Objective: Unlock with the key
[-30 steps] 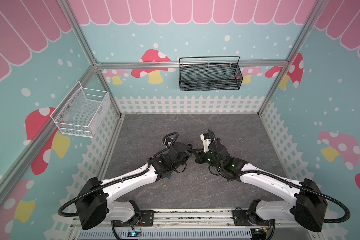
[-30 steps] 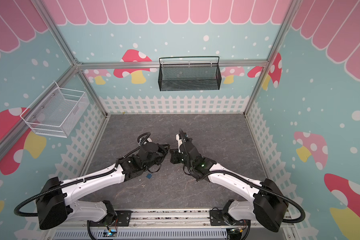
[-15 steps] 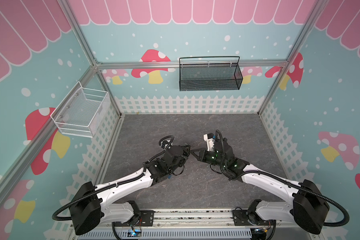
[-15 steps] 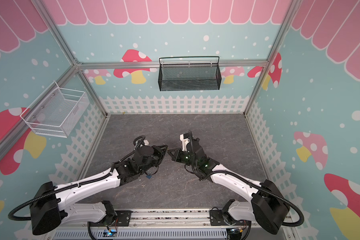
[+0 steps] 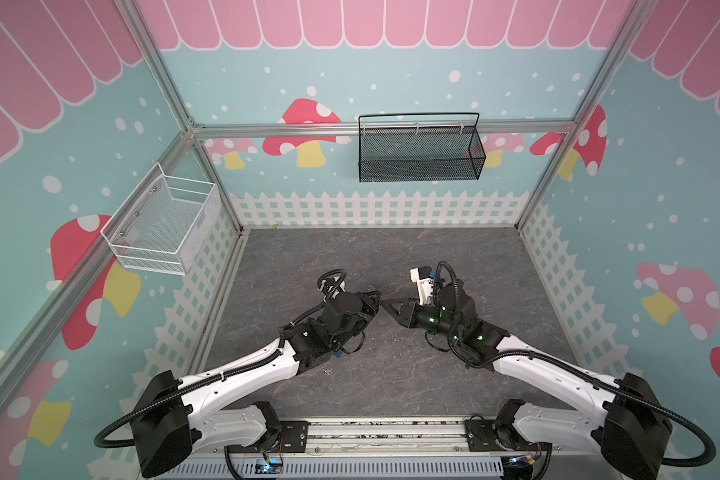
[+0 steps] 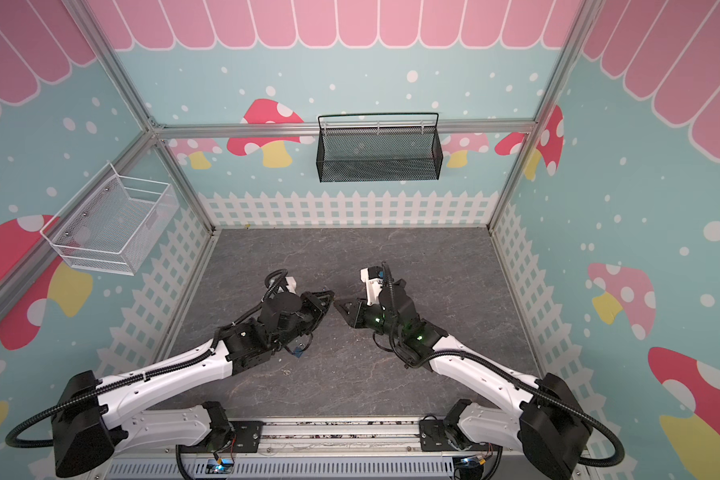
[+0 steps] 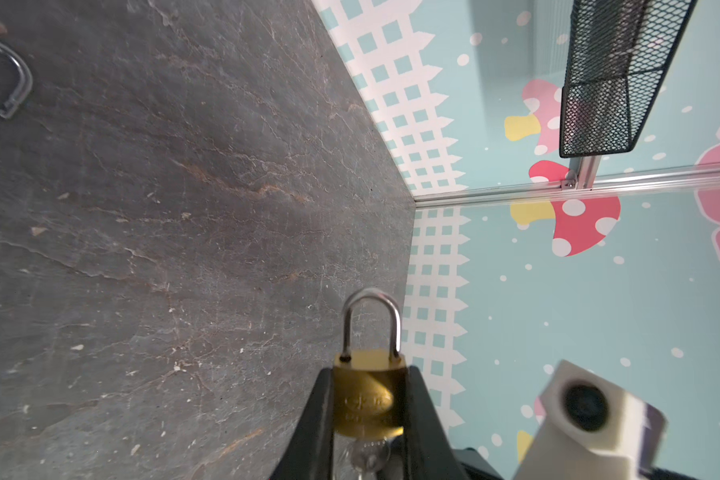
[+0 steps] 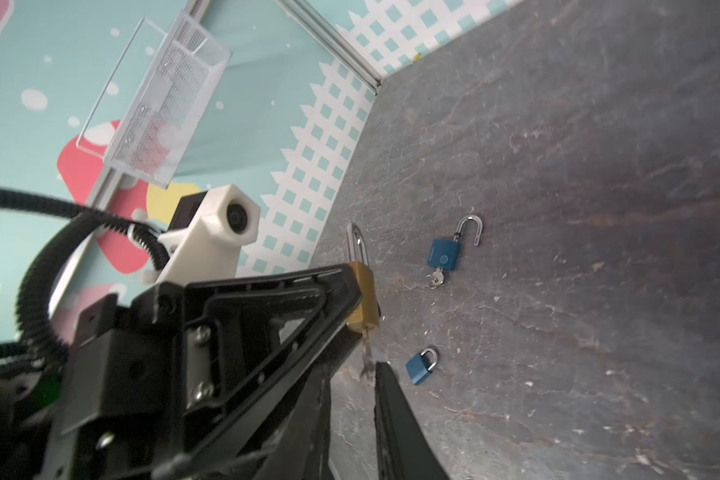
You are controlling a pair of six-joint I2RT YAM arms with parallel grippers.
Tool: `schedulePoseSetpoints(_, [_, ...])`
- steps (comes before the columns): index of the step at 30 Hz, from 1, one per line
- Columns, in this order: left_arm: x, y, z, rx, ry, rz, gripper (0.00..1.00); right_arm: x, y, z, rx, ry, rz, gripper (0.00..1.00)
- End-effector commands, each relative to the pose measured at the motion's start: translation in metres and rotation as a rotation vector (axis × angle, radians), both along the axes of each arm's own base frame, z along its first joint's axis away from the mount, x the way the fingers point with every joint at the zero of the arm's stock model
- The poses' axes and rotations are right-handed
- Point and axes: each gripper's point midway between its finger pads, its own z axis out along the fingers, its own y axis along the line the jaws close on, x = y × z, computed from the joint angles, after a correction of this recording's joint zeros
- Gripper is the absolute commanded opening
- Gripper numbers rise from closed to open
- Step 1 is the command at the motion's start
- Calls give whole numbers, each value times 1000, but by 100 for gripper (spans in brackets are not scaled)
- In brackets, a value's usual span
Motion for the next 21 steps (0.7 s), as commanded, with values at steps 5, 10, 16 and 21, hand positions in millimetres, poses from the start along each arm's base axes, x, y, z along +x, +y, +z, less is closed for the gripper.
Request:
schedulePoseSetpoints(5, [-5,23,27,409,-299,-181,0,-3,-31,25,-185,-182,-33,47])
schedulePoseSetpoints(10, [-18,10,31,613,-490,-393,0,2,-27,34,-318,-211,38,54])
schedulePoseSetpoints(16, [-25,3,33,714,-642,-492,0,12,-9,35,-446,-213,144,57])
schedulePoseSetpoints(21, [-26,1,36,754,-741,-504,0,24,-10,38,-545,-231,146,58])
